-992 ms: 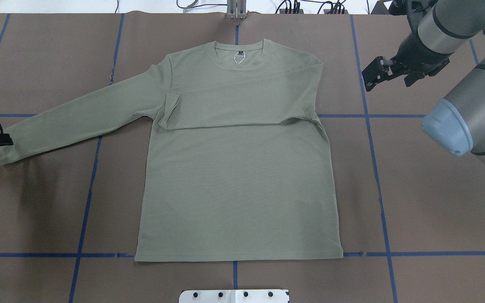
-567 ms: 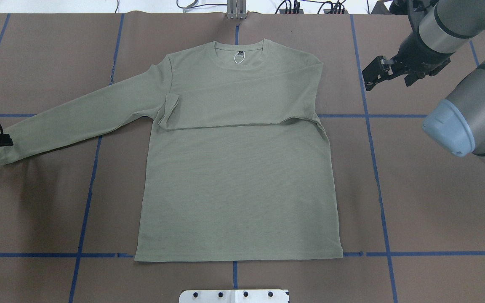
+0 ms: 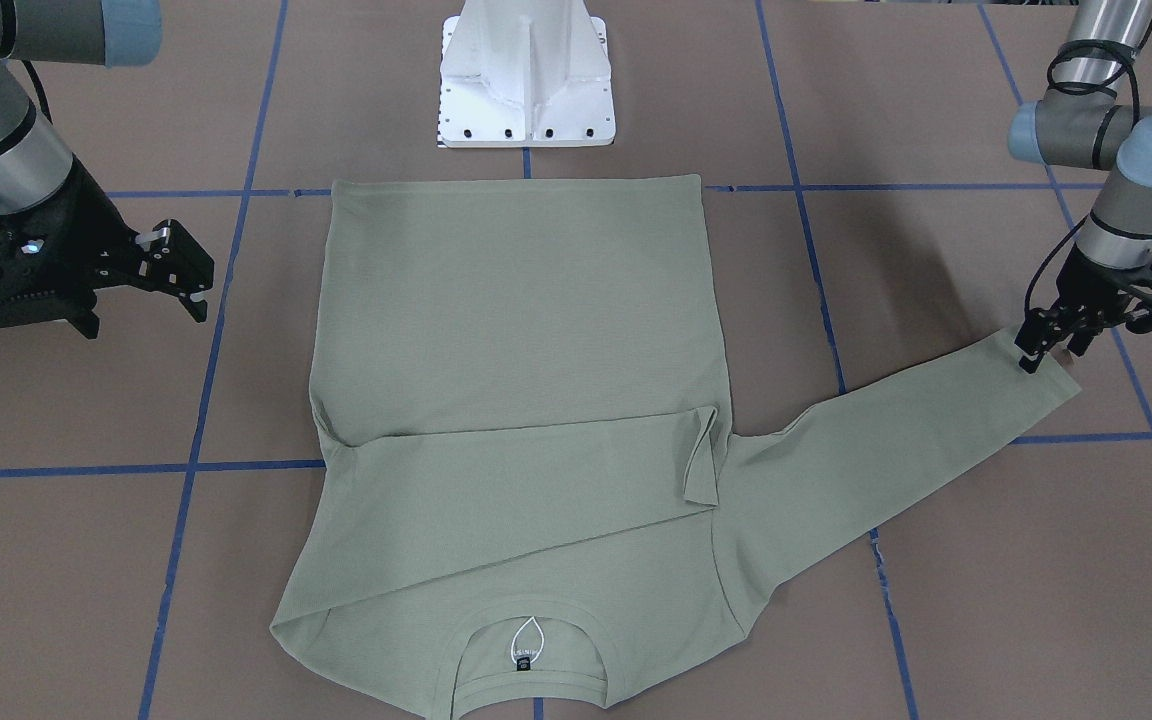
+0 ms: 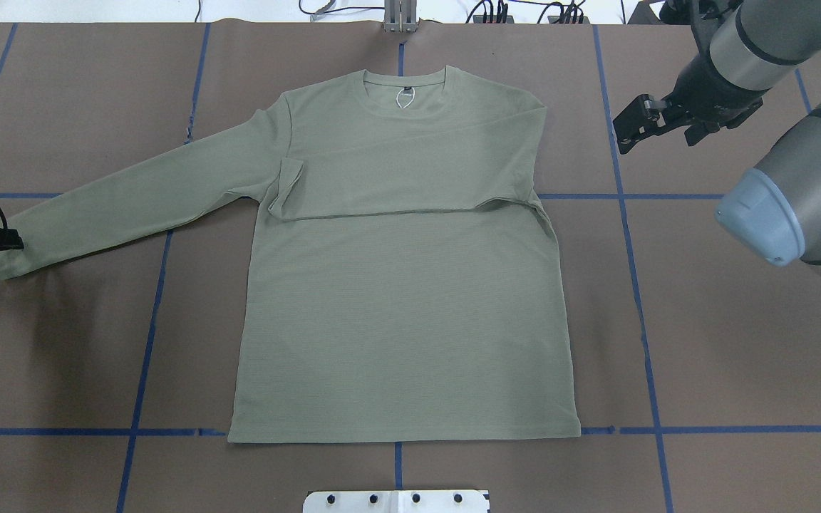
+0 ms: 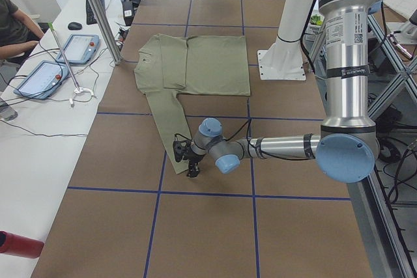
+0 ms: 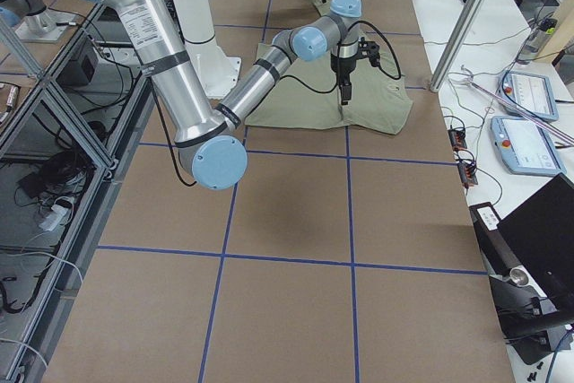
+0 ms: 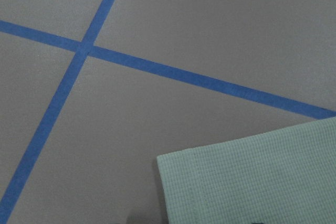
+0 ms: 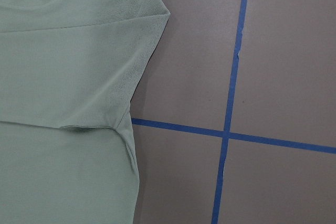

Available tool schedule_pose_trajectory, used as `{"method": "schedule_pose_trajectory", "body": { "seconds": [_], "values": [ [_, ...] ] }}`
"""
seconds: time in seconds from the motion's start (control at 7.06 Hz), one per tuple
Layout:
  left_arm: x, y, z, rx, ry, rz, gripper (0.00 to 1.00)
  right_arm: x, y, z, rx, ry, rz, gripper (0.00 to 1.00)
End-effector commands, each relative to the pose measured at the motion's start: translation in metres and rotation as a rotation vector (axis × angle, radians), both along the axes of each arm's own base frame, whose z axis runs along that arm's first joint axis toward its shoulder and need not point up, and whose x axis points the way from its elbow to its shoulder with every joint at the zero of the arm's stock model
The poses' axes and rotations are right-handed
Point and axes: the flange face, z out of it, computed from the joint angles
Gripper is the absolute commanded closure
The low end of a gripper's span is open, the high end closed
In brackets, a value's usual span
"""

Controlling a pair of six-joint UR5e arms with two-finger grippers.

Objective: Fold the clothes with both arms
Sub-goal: 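Grasp the cuff of the sleeve nearest the left gripper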

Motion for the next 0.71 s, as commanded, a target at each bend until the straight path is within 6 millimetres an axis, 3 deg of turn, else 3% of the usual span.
{"method": "schedule_pose_trajectory", "body": {
  "seconds": [0.0,0.14,0.57],
  "values": [
    [0.0009,0.0002,-0.0015,0.002,0.002,0.002,0.43,0.0000,0.0000,0.0000,0.000,0.000,0.000,0.00],
    [0.0036,0.0014,-0.0017,0.004,0.003,0.008,0.48,0.0020,-0.0001,-0.0019,-0.008,-0.016,-0.006,0.00],
    [0.0036,0.0017,-0.0042,-0.003,0.013,-0.002,0.78,0.0059,-0.0017,-0.0020,-0.009,-0.018,0.000,0.00]
  ]
}}
